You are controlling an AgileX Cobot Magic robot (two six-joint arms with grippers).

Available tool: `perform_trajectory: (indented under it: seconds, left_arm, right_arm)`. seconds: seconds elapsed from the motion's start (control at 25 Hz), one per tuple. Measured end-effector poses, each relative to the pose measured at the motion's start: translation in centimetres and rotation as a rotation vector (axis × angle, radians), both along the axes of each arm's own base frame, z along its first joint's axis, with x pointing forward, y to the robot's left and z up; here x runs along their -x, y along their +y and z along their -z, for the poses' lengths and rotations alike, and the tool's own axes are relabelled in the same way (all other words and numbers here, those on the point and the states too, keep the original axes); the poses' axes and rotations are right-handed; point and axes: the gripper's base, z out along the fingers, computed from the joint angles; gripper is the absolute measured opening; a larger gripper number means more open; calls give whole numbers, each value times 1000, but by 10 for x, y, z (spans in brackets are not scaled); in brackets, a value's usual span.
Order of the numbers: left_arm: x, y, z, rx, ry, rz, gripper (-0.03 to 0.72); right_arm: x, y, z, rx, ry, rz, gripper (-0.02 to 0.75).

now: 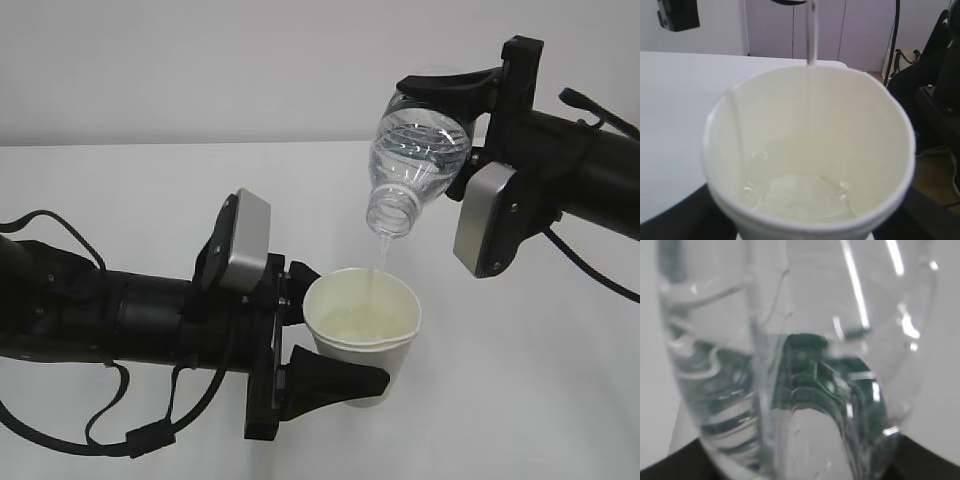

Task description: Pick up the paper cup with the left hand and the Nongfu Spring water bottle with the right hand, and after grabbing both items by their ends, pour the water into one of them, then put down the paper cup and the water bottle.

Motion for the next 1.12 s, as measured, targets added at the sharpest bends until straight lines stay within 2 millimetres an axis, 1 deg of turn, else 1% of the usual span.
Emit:
perform_trajectory:
  seconds: [1.12]
  left_arm:
    - [0,0,1,-8,-1,0,510]
  right_arm:
    - [0,0,0,14,-15,1,416]
